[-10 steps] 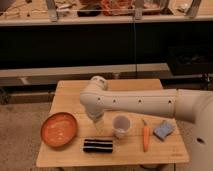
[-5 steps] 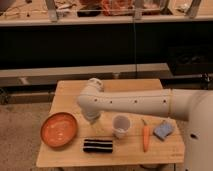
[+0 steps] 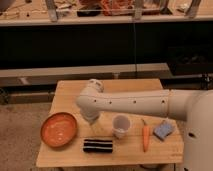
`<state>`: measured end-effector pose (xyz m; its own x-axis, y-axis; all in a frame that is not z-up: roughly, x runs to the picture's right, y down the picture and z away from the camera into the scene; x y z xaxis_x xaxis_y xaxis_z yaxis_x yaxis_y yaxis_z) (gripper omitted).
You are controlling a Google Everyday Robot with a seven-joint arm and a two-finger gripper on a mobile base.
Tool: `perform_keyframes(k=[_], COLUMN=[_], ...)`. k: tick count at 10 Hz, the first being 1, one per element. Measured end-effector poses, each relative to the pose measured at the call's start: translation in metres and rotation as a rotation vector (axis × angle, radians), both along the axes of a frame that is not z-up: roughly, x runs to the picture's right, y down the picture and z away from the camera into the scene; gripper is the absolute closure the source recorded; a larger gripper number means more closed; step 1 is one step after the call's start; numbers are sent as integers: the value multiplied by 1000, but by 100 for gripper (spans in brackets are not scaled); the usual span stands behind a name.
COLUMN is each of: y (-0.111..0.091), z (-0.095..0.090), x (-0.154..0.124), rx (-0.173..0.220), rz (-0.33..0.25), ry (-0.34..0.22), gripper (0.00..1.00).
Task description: Push the ceramic bowl across the table
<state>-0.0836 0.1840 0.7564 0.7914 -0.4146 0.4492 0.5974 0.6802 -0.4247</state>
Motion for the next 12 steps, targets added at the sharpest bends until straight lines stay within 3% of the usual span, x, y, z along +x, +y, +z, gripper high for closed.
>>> perform_keyframes(k=[8, 11, 12], y=[2, 4, 4], z=[4, 5, 6], x=[-10, -14, -16], rx=[-1, -2, -2], rz=[-29, -41, -47], ry=[-47, -64, -73], gripper=[20, 29, 26])
